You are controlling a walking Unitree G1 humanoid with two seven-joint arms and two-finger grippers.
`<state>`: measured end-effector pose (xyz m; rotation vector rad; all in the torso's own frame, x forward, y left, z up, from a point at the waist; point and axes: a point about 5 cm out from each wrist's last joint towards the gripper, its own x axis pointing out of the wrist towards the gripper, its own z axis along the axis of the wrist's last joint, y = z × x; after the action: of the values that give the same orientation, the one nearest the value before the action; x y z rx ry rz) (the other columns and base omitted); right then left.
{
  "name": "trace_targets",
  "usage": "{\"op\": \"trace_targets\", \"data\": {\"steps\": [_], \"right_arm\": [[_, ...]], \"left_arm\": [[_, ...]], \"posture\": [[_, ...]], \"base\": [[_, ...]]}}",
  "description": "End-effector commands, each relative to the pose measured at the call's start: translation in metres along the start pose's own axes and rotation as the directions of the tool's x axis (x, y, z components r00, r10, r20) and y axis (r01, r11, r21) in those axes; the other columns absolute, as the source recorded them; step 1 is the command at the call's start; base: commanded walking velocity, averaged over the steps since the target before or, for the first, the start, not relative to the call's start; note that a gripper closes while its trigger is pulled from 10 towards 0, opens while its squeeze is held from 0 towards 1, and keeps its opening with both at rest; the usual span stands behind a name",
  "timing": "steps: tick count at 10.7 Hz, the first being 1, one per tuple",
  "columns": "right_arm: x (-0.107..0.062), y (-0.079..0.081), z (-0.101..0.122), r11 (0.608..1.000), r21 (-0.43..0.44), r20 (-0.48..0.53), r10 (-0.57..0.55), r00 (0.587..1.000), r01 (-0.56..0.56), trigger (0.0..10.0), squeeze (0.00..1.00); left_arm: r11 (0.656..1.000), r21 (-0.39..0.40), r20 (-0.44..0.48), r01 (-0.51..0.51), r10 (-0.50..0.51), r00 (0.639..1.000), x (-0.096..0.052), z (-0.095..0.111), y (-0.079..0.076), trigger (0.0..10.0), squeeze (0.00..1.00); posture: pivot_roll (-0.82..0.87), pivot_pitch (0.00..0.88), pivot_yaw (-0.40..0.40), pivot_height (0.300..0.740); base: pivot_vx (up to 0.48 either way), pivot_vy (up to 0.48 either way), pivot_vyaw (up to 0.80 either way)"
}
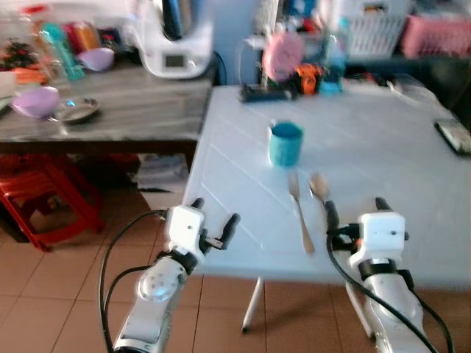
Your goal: Setting the table
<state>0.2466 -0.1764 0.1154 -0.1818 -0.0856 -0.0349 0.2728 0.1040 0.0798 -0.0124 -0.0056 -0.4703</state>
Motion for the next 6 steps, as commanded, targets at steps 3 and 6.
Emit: {"op": "trace_targets", "data": {"steps": [3, 6], "right_arm": [[0.002, 0.007, 0.003, 0.999, 0.023, 0.010, 0.025, 1.000, -0.025, 10.0, 0.00], [0.007, 0.002, -0.002, 0.999, 0.041, -0.037, 0.017, 0.999, -0.015, 10.0, 0.00]], "left_arm": [[0.999, 0.040, 0.002, 0.029, -0.030, 1.000, -0.012, -0.002, 0.007, 10.0, 0.00], [0.975, -0.062, -0.034, 0.212, -0.215, 0.976, -0.024, -0.002, 0.002, 10.0, 0.00]], "posture": [[0.03, 0.000, 0.050, 0.740], [0.04, 0.004, 0.041, 0.740]], "base": [[0.000, 0.000, 0.00], [0.000, 0.000, 0.00]]}}
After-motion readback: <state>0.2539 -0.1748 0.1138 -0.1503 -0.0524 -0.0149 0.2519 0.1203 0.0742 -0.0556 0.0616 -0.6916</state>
